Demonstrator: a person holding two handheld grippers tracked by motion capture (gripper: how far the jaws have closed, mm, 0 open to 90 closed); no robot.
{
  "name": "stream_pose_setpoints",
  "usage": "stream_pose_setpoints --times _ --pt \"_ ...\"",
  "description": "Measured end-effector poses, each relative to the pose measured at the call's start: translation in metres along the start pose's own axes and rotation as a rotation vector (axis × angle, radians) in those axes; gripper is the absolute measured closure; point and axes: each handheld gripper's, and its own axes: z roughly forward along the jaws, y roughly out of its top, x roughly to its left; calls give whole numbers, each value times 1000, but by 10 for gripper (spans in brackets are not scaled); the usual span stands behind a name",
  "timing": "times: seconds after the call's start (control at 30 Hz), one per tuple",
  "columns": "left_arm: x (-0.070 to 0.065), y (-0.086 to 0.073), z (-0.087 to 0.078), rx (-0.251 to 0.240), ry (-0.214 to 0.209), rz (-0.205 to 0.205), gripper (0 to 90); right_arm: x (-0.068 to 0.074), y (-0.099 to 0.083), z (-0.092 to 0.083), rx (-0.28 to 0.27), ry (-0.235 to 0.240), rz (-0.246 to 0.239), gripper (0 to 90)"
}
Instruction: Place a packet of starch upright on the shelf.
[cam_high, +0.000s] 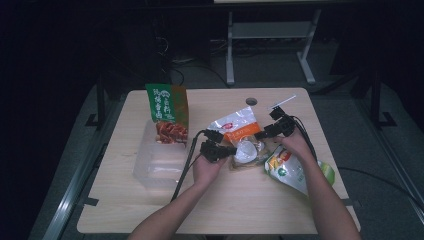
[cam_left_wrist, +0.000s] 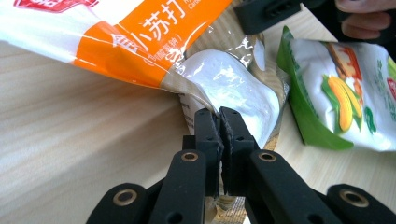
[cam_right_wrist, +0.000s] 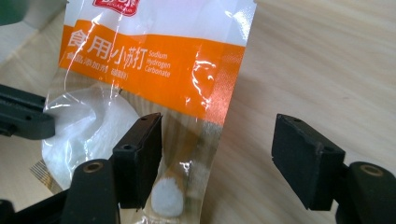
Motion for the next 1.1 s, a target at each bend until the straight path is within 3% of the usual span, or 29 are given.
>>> stream_pose_setpoints --times 0.1,0.13,0.2,0.23,0.27,0.33,0.43,0.53,0.57,0.6,0.67,0.9,1.1 --pt "-2 -3 -3 -1 2 6 871 0 1 4 1 22 -3 339" --pt "-2 -3 -3 2 3 8 871 3 1 9 11 71 -14 419" --pt "-2 -3 -3 3 6 10 871 6 2 12 35 98 -33 542" --pt "-2 -3 -3 3 6 10 871 6 2 12 35 98 -33 542" --pt "-2 -3 -3 1 2 11 871 10 2 14 55 110 -57 611" --pt "-1 -3 -3 1 1 12 870 11 3 14 54 132 -66 650" --pt "0 -3 -3 2 -7 9 869 11 3 15 58 131 -51 596" --pt "1 -3 -3 2 -9 6 867 11 3 18 68 124 -46 597" --pt "1 -3 -3 3 -11 7 865 12 3 19 68 134 -42 640" --pt "1 -3 -3 4 -10 6 859 14 4 18 65 138 -58 736" --pt "0 -3 -4 4 -1 13 847 16 5 16 64 140 -72 769" --pt "-4 -3 -11 8 22 41 685 22 5 7 41 145 -84 801" --pt "-10 -3 -17 -2 39 80 585 32 8 -7 -32 142 -91 809"
